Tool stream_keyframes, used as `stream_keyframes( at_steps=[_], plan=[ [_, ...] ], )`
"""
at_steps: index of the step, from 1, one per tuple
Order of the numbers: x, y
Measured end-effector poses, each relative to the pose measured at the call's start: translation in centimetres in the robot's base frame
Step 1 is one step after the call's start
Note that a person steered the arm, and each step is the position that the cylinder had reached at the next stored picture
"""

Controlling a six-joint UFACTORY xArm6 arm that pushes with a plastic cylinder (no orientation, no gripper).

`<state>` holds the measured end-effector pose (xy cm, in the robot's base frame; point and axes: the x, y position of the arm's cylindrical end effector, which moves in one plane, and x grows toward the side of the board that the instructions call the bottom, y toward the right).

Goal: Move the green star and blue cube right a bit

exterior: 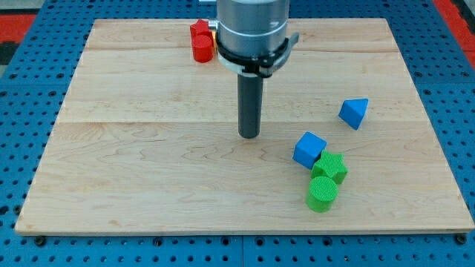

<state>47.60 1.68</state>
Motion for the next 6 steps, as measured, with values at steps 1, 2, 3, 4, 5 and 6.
stream_keyframes(
  at_steps=[1,2,3,4,5,6],
  plan=[
    [2.3,2.1],
    [2.4,6.1],
    [2.9,8.8],
    [4.2,8.8],
    [5.5,10.1],
    [5.5,12.8]
  ],
)
